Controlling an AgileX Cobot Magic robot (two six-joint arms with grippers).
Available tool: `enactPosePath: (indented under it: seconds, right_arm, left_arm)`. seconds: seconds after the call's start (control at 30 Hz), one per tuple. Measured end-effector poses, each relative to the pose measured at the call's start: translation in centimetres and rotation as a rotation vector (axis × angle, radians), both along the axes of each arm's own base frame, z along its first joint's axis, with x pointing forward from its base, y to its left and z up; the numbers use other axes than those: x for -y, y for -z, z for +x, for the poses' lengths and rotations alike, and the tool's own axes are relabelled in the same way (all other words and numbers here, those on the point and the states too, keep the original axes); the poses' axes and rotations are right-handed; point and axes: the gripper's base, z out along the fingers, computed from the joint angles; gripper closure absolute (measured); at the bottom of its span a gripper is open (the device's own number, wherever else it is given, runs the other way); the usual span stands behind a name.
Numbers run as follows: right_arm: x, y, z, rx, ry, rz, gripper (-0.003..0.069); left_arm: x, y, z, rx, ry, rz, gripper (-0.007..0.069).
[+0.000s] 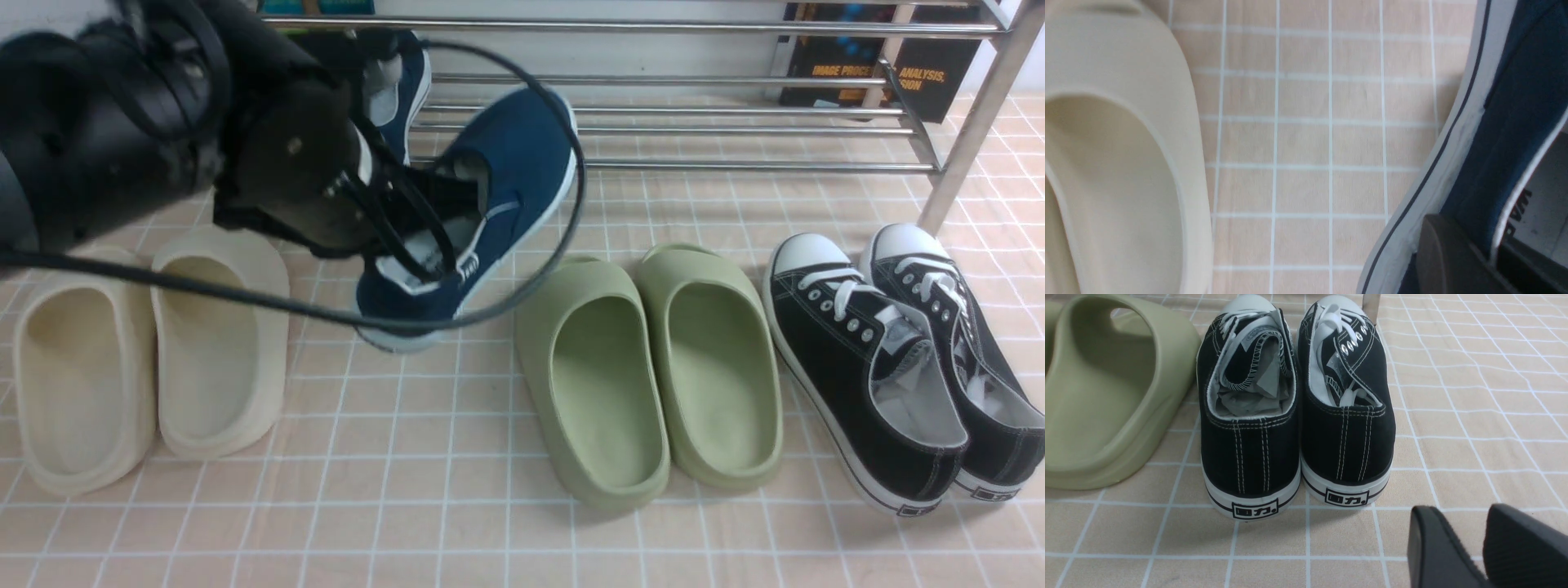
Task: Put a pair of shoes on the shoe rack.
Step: Use the left arm to put a shoe into the shoe rack
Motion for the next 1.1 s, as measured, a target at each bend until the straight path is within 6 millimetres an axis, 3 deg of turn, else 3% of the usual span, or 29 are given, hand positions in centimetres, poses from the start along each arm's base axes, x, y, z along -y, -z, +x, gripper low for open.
enactPosePath:
  seconds: [0.13,0.43,0.57,0.73,0.97,1.1]
  right_arm:
    - [0.0,0.0,0.0,0.0,0.0,0.0,0.0445]
    - [0.0,0.0,0.0,0.0,0.0,0.0,0.0432]
    - [0.0,0.0,0.0,0.0,0.0,0.0,0.0424]
    - [0.0,0.0,0.0,0.0,0.0,0.0,0.0421]
    - [0.0,0.0,0.0,0.0,0.0,0.0,0.0421]
    - [0.0,0.0,0.0,0.0,0.0,0.0,0.0421]
  left_arm:
    - [-1.1,-0.7,1.9,-0.004,0.003,-0.003,0.0592]
    - [-2.4,4.7,6.9,-0.198,-0.065,-0.017,0.0592]
    - [-2.4,5.8,8.0,-0.218,-0.076,-0.01,0.0592]
    - [-2.1,5.1,7.4,-0.228,-0.027,0.01,0.0592]
    - [-2.5,-1.4,3.3,-0.125,0.117,0.063,0.0592]
    - [-3.5,-2.1,1.6,-0.169,0.119,0.12,0.0592]
